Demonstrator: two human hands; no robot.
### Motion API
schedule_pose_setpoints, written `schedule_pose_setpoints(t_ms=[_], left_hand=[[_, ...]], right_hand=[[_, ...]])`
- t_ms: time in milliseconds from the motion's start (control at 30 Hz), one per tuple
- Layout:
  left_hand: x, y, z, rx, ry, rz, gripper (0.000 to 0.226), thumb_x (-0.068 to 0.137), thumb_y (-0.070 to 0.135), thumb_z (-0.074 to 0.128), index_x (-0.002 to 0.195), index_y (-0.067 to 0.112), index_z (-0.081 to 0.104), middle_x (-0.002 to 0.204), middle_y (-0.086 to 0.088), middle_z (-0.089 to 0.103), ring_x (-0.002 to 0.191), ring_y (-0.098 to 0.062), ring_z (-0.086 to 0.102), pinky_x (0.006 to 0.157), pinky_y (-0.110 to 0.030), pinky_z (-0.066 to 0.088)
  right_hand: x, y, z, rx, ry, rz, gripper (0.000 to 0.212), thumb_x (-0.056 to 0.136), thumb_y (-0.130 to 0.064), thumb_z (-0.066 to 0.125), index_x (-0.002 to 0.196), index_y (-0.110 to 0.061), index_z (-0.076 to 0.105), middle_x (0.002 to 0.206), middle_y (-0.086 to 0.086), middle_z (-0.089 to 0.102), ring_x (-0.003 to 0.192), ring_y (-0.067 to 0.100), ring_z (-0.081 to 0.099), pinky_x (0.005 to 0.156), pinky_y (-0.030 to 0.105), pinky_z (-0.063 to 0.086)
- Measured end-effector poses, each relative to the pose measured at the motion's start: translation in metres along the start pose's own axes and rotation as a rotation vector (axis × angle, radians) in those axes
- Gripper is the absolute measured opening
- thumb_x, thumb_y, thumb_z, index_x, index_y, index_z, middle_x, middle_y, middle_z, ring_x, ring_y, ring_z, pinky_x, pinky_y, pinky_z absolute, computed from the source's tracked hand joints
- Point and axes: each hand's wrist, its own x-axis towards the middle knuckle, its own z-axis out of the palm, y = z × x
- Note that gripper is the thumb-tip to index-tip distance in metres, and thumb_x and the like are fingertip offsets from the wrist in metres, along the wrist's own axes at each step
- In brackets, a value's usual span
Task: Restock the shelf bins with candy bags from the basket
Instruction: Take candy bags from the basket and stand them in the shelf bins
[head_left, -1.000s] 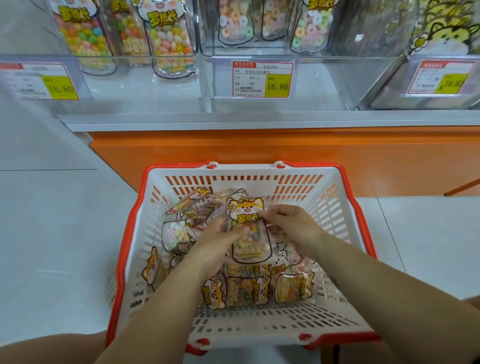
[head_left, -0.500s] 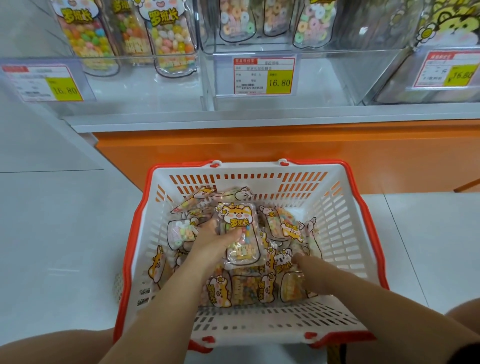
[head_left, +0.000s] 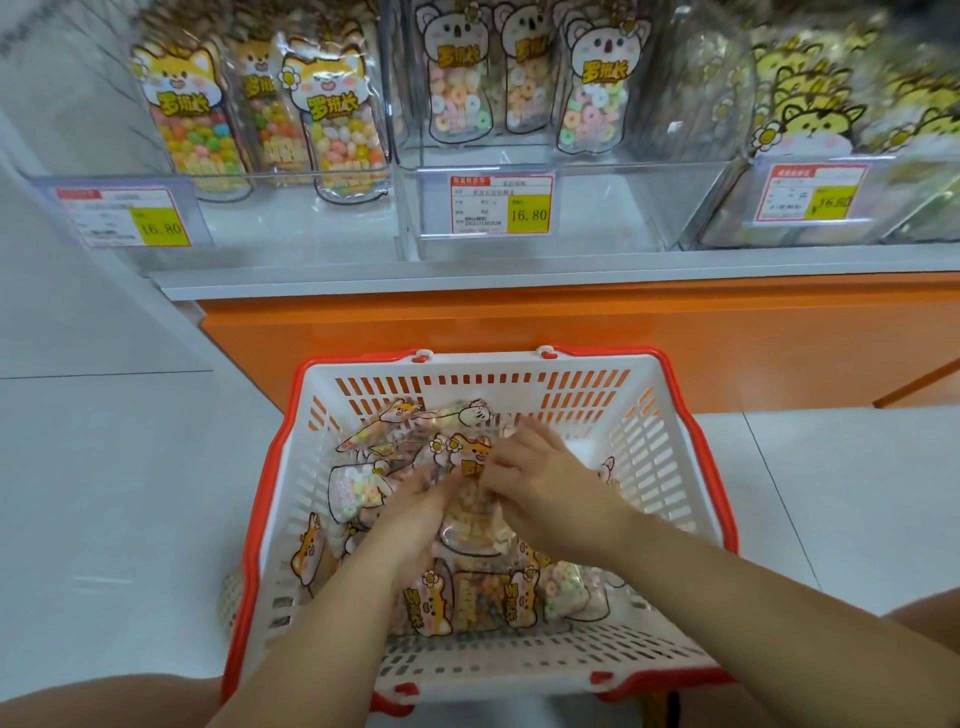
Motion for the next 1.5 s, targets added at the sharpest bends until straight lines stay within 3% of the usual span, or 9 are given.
schedule_pose_setpoints(t_ms=[200, 400, 567, 700, 833, 1100, 1200, 1267, 1500], left_hand=[[-0.014, 0.006, 0.006, -0.241, -0.104, -0.061, 0.035, 0.106, 0.032, 0.046, 0.132, 0.014, 0.06, 0.119, -0.008, 0.073, 0.108, -0.025, 0.071, 0.095, -0.049, 0.055], [0.001, -0.003, -0.005, -0.331, -0.111, -0.052, 0.082, 0.075, 0.052, 0.084, 0.146, 0.031, 0.048, 0.144, -0.001, 0.057, 0.131, -0.026, 0.055, 0.109, -0.059, 0.042], [0.012, -0.016, -0.008, -0.236, -0.062, -0.052, 0.05, 0.092, 0.01, 0.07, 0.137, 0.014, 0.049, 0.116, -0.012, 0.073, 0.103, -0.032, 0.072, 0.086, -0.053, 0.058], [0.025, -0.021, -0.01, -0.203, 0.05, -0.041, 0.053, 0.088, 0.013, 0.075, 0.135, 0.018, 0.05, 0.118, -0.008, 0.072, 0.108, -0.032, 0.069, 0.097, -0.059, 0.051], [0.035, -0.02, -0.011, -0.189, 0.137, -0.003, 0.085, 0.064, 0.036, 0.093, 0.135, 0.021, 0.049, 0.132, -0.004, 0.062, 0.119, -0.03, 0.062, 0.099, -0.058, 0.05], [0.033, -0.02, -0.005, -0.071, 0.133, 0.063, 0.017, 0.089, 0.012, 0.074, 0.1, 0.013, 0.06, 0.103, -0.009, 0.073, 0.103, -0.027, 0.069, 0.095, -0.054, 0.052], [0.021, -0.013, 0.001, -0.105, 0.105, 0.115, 0.029, 0.095, 0.011, 0.068, 0.086, 0.028, 0.046, 0.091, 0.012, 0.055, 0.086, -0.012, 0.056, 0.068, -0.03, 0.045], [0.01, -0.007, 0.001, -0.104, 0.064, 0.141, 0.027, 0.094, 0.008, 0.067, 0.093, 0.029, 0.05, 0.09, 0.016, 0.054, 0.084, -0.004, 0.054, 0.082, -0.031, 0.044], [-0.029, 0.009, -0.001, -0.037, 0.046, 0.255, 0.046, 0.089, 0.004, 0.071, 0.119, 0.036, 0.056, 0.108, 0.015, 0.069, 0.11, -0.01, 0.061, 0.107, -0.037, 0.037]], right_hand=[[-0.005, -0.026, 0.025, 0.161, 0.141, 0.402, 0.061, 0.088, -0.037, 0.068, 0.142, -0.028, 0.04, 0.158, 0.002, 0.029, 0.14, 0.028, 0.032, 0.113, 0.057, 0.032], [-0.002, -0.028, 0.033, 0.503, 0.024, 0.775, 0.081, 0.085, -0.059, 0.067, 0.15, -0.029, 0.031, 0.164, -0.006, 0.008, 0.153, 0.015, 0.01, 0.118, 0.038, 0.032], [0.0, 0.001, 0.032, 0.975, 0.223, 1.103, 0.047, 0.097, -0.042, 0.059, 0.14, -0.028, 0.044, 0.132, -0.01, 0.052, 0.111, 0.013, 0.059, 0.088, 0.033, 0.052], [-0.025, 0.049, 0.059, 1.174, 0.171, 1.658, 0.05, 0.092, -0.025, 0.066, 0.138, -0.018, 0.048, 0.115, 0.013, 0.058, 0.081, 0.025, 0.056, 0.068, 0.039, 0.052], [-0.031, 0.064, 0.063, 1.468, 0.189, 1.864, 0.014, 0.096, -0.017, 0.064, 0.107, -0.014, 0.056, 0.095, 0.013, 0.055, 0.075, 0.022, 0.056, 0.083, 0.038, 0.053], [-0.031, 0.075, 0.078, 1.271, 0.456, 1.903, 0.023, 0.096, -0.01, 0.056, 0.115, 0.001, 0.065, 0.079, 0.006, 0.059, 0.065, 0.016, 0.054, 0.071, 0.037, 0.056], [-0.031, 0.068, 0.072, 1.077, 0.553, 1.877, 0.015, 0.093, -0.024, 0.066, 0.089, -0.011, 0.073, 0.064, 0.002, 0.063, 0.052, 0.016, 0.049, 0.045, 0.026, 0.042], [-0.037, 0.063, 0.06, 0.903, 0.609, 1.818, 0.018, 0.089, -0.032, 0.073, 0.078, -0.018, 0.072, 0.065, 0.002, 0.067, 0.057, 0.018, 0.06, 0.049, 0.027, 0.051], [-0.054, 0.045, 0.006, 0.283, 0.097, 1.199, 0.037, 0.091, -0.007, 0.063, 0.125, -0.015, 0.051, 0.073, -0.004, 0.063, 0.057, 0.006, 0.057, 0.041, 0.017, 0.035]])
